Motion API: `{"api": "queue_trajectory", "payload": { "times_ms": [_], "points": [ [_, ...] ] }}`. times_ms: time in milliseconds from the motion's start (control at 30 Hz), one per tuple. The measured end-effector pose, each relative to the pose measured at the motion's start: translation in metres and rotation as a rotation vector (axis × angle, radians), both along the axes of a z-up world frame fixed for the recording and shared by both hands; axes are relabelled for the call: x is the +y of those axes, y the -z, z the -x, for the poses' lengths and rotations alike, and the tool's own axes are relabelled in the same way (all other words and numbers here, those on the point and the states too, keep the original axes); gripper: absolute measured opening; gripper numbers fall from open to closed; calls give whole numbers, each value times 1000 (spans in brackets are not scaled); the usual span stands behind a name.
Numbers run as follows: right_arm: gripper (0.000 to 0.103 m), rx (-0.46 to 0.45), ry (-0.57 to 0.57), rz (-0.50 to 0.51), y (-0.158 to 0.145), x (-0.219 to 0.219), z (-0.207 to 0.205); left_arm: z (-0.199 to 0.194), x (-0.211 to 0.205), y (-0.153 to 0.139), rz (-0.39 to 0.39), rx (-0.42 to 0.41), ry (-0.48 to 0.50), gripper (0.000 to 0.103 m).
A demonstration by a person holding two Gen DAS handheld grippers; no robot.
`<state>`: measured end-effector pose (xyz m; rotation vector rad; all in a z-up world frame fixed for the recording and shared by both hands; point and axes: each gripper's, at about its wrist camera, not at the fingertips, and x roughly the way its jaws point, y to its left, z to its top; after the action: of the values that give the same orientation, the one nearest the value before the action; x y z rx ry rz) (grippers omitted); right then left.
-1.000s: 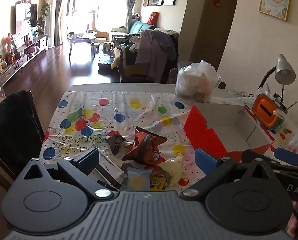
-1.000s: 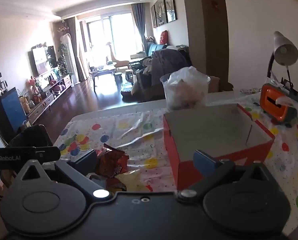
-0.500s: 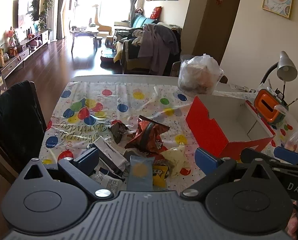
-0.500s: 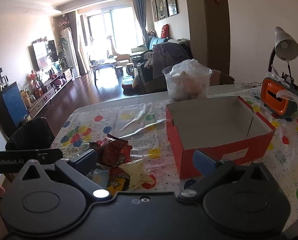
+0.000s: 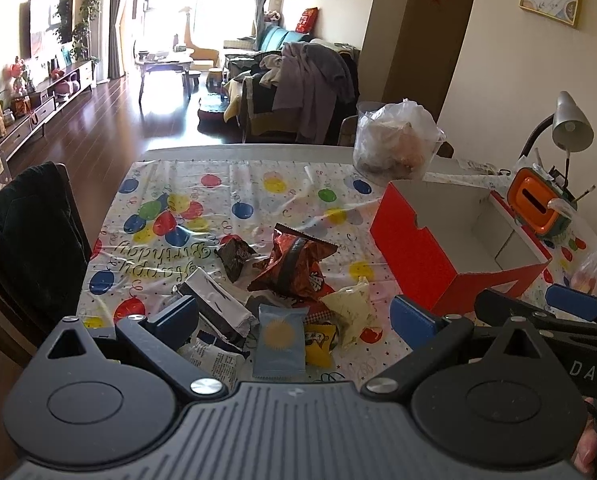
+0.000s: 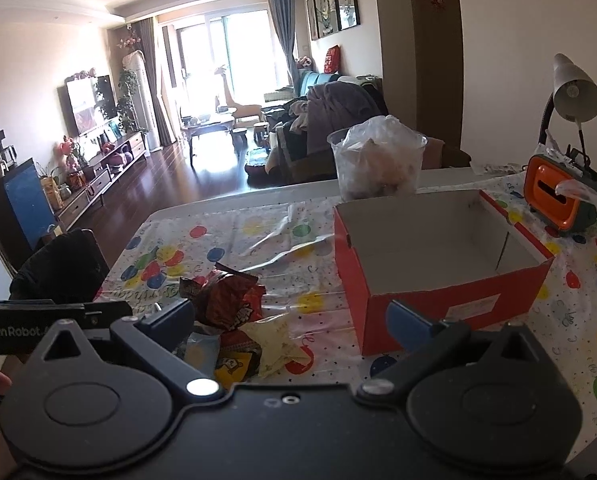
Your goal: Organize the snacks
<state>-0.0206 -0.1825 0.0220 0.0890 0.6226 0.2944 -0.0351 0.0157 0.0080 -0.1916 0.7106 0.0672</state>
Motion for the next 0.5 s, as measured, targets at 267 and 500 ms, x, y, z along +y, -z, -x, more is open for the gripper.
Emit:
{"api": "queue_trajectory", "payload": {
  "times_ms": [267,500],
  "points": [
    [103,11,0,4,0,1,-1,0,0,1,-5,-2,-3,103],
    [103,30,12,7,1,-1,-4,2,2,-2,-20,-14,3,103]
  ]
}}
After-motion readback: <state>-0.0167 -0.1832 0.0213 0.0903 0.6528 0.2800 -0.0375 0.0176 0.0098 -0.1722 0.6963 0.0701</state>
